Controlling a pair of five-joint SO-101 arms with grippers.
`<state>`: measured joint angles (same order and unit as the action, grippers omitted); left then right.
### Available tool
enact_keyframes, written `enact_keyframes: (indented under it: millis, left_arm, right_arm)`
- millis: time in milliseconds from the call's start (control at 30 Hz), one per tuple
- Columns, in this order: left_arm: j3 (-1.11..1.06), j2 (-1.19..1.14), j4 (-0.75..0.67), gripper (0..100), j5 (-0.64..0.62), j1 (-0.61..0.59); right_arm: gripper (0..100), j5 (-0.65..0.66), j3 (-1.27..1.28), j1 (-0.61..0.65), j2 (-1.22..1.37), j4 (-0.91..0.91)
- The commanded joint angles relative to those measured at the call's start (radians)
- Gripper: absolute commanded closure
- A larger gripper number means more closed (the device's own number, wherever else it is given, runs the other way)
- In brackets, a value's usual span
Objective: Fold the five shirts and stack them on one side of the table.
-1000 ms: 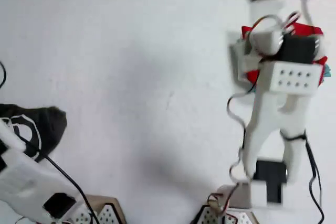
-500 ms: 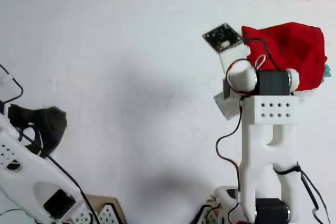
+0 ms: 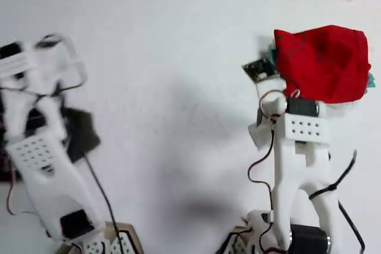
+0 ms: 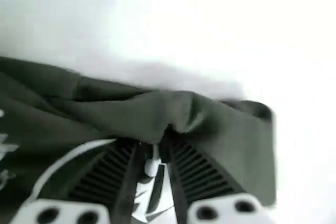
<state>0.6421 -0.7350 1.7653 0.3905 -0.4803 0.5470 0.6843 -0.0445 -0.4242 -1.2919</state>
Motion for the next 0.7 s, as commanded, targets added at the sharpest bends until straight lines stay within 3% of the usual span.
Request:
enact_keyframes:
  millis: [0,300,467,567,667]
  left_arm:
    - [-0.030,0.235,0.020,97,-0.040,0.236]
    - [-0.266,0.712,0.012,98,-0.051,0.578]
    - [-0.404,0.842,0.012,98,-0.049,0.752]
    - [-0.437,0.891,0.012,94,-0.043,0.781]
    - [-0.466,0.918,0.012,84,-0.035,0.736]
  right_arm:
    - [69.3,0.008,0.127,-0.013,-0.036,0.133]
    - [69.3,0.003,0.463,-0.008,-0.036,0.510]
    - [69.3,0.003,0.493,-0.007,-0.061,0.533]
    - [69.3,0.003,0.508,-0.007,-0.068,0.547]
    - [69.3,-0.028,0.508,-0.007,-0.068,0.550]
